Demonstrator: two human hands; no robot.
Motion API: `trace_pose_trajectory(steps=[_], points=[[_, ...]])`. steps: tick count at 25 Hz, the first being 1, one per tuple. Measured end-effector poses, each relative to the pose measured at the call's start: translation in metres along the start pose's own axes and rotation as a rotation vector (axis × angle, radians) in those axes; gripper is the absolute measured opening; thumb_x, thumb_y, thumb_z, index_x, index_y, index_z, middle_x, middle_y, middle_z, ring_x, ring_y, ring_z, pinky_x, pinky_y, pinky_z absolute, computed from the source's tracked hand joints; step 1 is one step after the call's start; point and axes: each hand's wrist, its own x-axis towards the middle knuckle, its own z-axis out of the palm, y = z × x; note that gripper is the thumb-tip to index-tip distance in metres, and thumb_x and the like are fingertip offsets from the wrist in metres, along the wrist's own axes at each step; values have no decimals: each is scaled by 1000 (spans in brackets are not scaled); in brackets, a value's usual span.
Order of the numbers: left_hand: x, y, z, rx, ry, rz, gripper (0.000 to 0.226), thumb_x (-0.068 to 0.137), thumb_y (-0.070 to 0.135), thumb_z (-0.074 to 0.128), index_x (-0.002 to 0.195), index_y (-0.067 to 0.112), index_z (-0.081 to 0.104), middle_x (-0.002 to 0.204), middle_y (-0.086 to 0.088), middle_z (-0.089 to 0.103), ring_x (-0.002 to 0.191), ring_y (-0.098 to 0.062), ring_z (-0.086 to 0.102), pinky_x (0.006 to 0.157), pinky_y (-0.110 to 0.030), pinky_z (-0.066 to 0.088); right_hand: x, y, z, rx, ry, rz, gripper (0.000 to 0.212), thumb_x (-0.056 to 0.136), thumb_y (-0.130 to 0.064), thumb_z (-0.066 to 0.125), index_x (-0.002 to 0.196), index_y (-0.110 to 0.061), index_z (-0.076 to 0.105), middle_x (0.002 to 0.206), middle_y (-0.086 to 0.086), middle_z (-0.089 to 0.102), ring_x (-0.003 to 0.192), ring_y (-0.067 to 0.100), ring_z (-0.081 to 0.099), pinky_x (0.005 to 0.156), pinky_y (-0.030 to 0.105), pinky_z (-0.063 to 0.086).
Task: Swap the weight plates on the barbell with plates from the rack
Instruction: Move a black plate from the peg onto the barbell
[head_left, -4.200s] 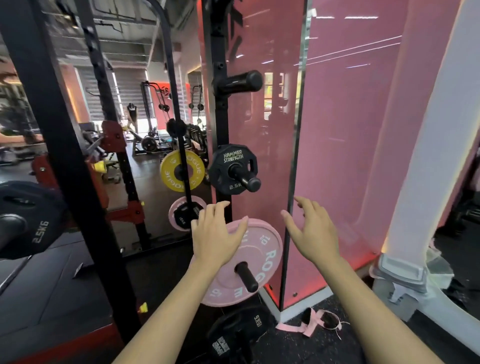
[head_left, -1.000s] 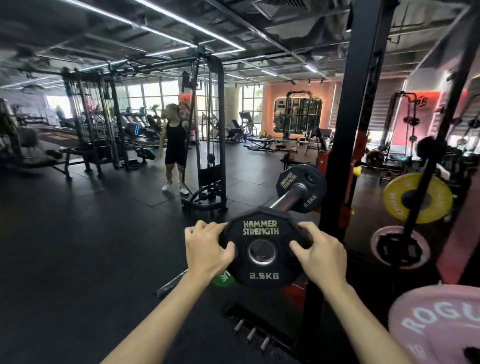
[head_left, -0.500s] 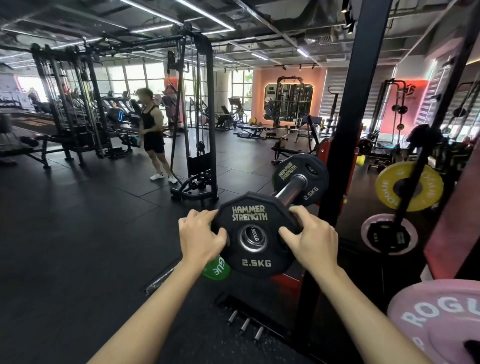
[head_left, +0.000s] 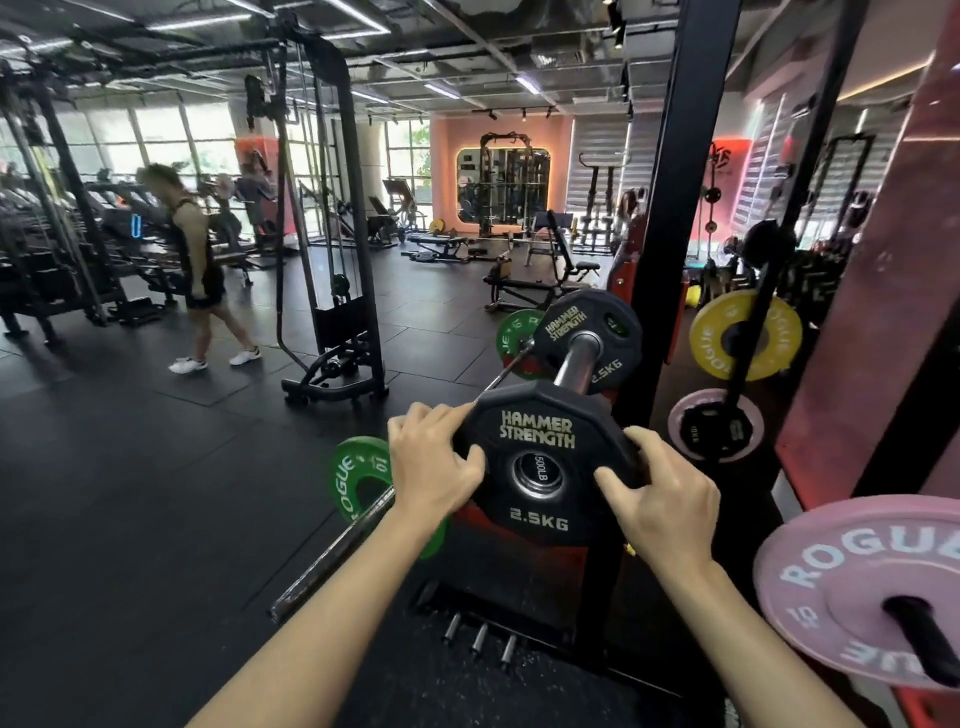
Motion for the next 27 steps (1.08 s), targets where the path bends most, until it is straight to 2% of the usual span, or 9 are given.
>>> trace_pose_trajectory(steps=[4, 9, 12, 14, 18, 22, 27], points=[[8, -14, 13, -46, -27, 32, 43, 67, 28, 59, 106, 20, 74, 77, 10, 64, 78, -18, 53, 80, -38, 41, 3, 2, 8, -105, -20, 26, 41, 73, -40, 62, 104, -14, 67, 76, -2, 68, 64, 22, 65, 56, 25, 43], [24, -13, 27, -27, -94, 45, 47, 73, 29, 62, 119, 21, 68, 99, 2, 68, 93, -24, 56, 83, -39, 37, 9, -2, 10, -191, -137, 177, 39, 75, -31, 75, 110, -22, 62, 80, -1, 69, 72, 30, 66, 58, 30, 39], [18, -20, 31, -81, -122, 86, 53, 78, 42, 52, 127, 24, 58, 109, 4, 62, 102, -20, 53, 92, -40, 37, 0, -4, 3, -232, -130, 134, 44, 77, -37, 74, 117, -28, 58, 91, -8, 70, 79, 21, 66, 60, 24, 38], [15, -25, 30, -124, -131, 102, 56, 80, 52, 47, 129, 27, 53, 112, 7, 58, 103, -15, 51, 94, -38, 36, -5, -5, -2, -232, -136, 136, 48, 79, -44, 71, 121, -29, 56, 96, -9, 67, 87, 18, 64, 64, 27, 45], [16, -28, 29, -146, -114, 130, 61, 80, 66, 50, 126, 26, 55, 112, 9, 58, 104, -14, 52, 93, -38, 38, -4, -8, -9, -262, -168, 160, 59, 78, -61, 61, 126, -27, 52, 99, -6, 61, 97, 19, 60, 70, 38, 53], [15, -36, 33, -169, -95, 140, 65, 80, 74, 53, 123, 25, 57, 113, 9, 59, 105, -14, 53, 90, -34, 35, 1, -10, -7, -312, -200, 163, 71, 76, -74, 55, 129, -27, 48, 103, -6, 58, 101, 18, 56, 73, 39, 53], [26, -40, 49, -175, -85, 127, 68, 79, 79, 50, 120, 26, 57, 111, 10, 59, 103, -15, 55, 88, -33, 35, 9, 1, 4, -362, -197, 217, 74, 74, -78, 56, 127, -27, 50, 104, -5, 57, 103, 19, 55, 71, 37, 52]])
